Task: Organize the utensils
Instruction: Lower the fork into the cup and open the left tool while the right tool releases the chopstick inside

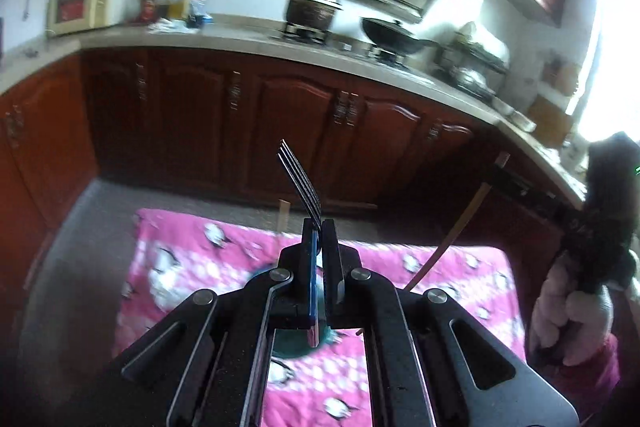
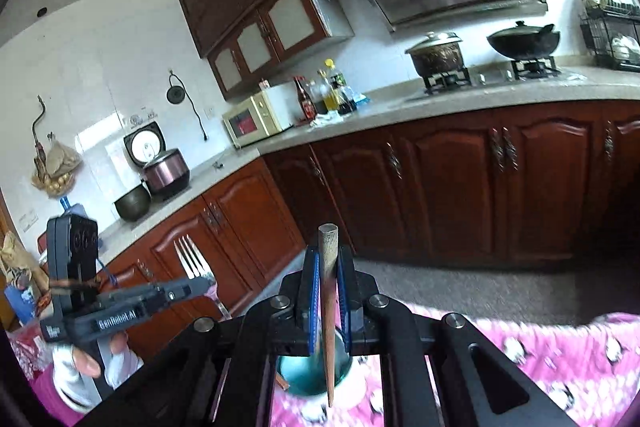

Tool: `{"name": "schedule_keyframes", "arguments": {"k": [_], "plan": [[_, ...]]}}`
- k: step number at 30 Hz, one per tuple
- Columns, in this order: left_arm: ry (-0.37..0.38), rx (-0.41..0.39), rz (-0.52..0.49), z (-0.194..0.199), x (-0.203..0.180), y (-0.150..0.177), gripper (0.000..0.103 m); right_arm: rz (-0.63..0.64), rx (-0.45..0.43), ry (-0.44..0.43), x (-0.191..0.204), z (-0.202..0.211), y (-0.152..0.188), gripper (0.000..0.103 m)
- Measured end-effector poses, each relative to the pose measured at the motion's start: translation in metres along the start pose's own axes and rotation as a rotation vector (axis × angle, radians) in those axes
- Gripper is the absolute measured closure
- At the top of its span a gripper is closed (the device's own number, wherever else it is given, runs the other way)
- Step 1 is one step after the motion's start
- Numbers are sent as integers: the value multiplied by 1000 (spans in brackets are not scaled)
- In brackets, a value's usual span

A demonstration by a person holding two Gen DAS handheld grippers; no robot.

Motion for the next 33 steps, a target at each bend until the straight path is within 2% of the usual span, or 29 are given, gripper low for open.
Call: {"name": "schedule_keyframes", "arguments": {"k": [4, 9, 17, 23, 27, 28, 29, 32, 33], "plan": [[-63, 18, 2, -24, 19, 15, 102, 46, 6, 47, 12, -47, 6, 95], [-127, 44, -13, -58, 29, 40, 102, 35, 36, 77, 5, -92, 23, 95], [-103, 118, 12, -94, 30, 74, 102, 3, 145, 86, -23, -127, 54, 95], [-109, 157, 31, -106, 30, 86, 102, -44, 253, 92, -46, -149, 77, 95], [-116, 172, 55, -107, 31, 89, 101, -78, 276, 95, -59, -150, 83, 93], [-106, 174, 70, -107, 31, 90, 97, -91, 275, 94, -63, -148, 82, 84], [-93, 172, 80, -106, 30, 90, 89, -102, 273, 89, -64, -146, 81, 72], [-81, 167, 102, -101, 29, 89, 68, -107, 268, 85, -67, -139, 82, 69], [-76, 162, 109, -98, 28, 88, 67, -106, 270, 86, -68, -136, 82, 69]]}}
Point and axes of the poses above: each gripper's, at about its wrist camera, not at the fingertips, and z roughly against the way its jaws point, x to its left, y to its underside, the point moved 7 cm from there along -z, roughly the way its jaws point, and after that the axes turned 13 degrees about -z, right-handed, at the moved point
